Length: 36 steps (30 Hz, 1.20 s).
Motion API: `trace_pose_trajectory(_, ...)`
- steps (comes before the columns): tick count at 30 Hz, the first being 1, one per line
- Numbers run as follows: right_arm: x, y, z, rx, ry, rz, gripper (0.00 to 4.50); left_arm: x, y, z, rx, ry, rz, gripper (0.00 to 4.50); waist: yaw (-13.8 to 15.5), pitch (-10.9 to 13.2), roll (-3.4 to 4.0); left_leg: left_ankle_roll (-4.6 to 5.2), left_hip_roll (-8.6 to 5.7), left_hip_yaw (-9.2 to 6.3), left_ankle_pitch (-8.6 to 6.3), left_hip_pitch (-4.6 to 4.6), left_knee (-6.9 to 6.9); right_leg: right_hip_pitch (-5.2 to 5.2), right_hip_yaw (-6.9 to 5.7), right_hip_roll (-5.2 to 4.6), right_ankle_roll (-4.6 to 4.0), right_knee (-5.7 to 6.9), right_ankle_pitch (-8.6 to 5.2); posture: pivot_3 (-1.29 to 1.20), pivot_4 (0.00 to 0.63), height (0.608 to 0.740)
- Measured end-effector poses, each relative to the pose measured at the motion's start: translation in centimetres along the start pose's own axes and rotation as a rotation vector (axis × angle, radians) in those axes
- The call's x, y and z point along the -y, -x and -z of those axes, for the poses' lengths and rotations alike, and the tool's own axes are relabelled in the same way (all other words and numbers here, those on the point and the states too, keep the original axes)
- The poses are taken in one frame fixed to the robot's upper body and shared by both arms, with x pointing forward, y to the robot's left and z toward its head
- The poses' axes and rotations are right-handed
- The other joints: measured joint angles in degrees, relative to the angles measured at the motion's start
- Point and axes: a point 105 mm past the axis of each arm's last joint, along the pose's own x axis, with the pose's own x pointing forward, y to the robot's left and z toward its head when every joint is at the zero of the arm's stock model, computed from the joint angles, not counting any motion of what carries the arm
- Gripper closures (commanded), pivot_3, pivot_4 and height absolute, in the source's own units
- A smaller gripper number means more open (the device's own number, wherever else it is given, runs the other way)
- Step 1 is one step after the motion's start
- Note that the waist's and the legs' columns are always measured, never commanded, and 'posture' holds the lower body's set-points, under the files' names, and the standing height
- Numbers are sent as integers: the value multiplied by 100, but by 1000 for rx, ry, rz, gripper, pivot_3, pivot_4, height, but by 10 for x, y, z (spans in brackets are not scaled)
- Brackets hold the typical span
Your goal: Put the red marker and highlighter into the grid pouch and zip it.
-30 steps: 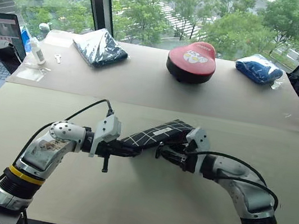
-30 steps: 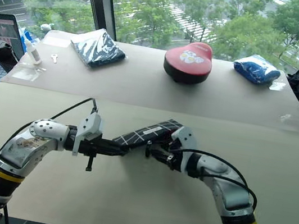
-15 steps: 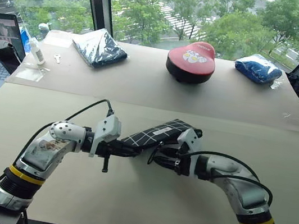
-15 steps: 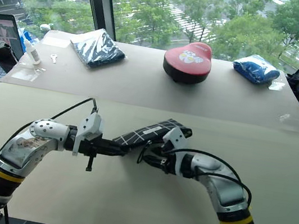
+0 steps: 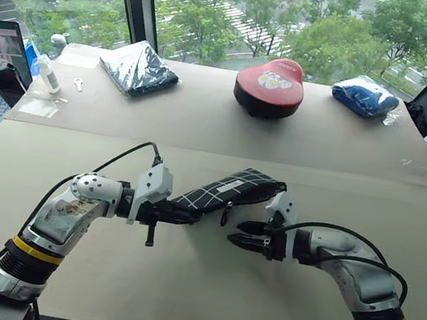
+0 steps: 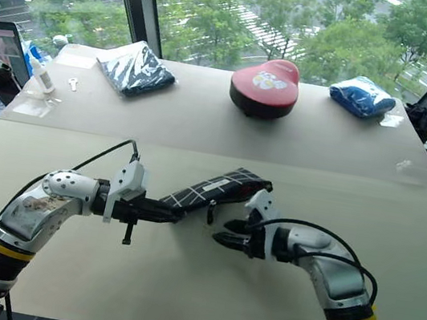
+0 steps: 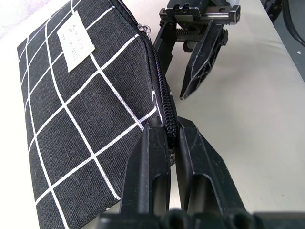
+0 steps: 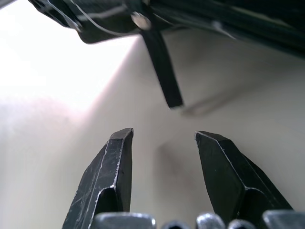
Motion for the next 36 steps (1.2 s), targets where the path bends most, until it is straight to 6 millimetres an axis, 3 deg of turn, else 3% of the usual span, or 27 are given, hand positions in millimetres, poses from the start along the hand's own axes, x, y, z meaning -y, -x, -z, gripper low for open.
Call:
trace_pose_trajectory(9, 5, -11, -22, 26, 55, 14, 2161, 0, 0, 0, 0, 1, -1, 4500, 17, 0, 0, 0, -4, -1, 0, -2, -1, -2, -2, -4, 0, -1, 0, 0, 150, 740)
trace_pose_trajectory(18, 5, -10, -17, -5, 62, 8, 2161, 0, 0, 1, 1, 3, -5, 4500, 14, 0, 0, 0, -4, -2, 0, -2, -2, -1, -3, -4, 0, -2, 0, 0, 150, 740)
trace_pose_trajectory(22, 4, -13, -19, 6, 53, 4, 3120, 0, 0, 1, 2, 3, -7, 4500, 9, 0, 0, 0, -2, -2, 0, -2, -2, -2, -3, -3, 0, -1, 0, 0, 150, 740)
trace_pose_trajectory(24, 5, -16, -20, 18, 43, 7, 3979, 0, -1, 0, 6, 3, -7, 4500, 5, 0, 0, 0, -3, -2, 0, -2, -3, -2, -2, -3, 0, -1, 0, 0, 150, 740)
trace_pose_trajectory(26, 6, -17, -20, 19, 37, 9, 4481, 0, -2, 0, 8, 4, -6, 4500, 0, 0, 0, 0, -3, -2, 0, -2, -3, -2, -3, -4, 0, -2, 0, 0, 150, 740)
trace_pose_trajectory(36, 14, 5, -23, 37, 50, 47, 4481, -1, -2, 0, 9, 4, -11, 4500, 11, 0, 0, 0, -4, -2, 0, -3, -6, -2, -2, -6, 0, -3, 0, 0, 150, 740)
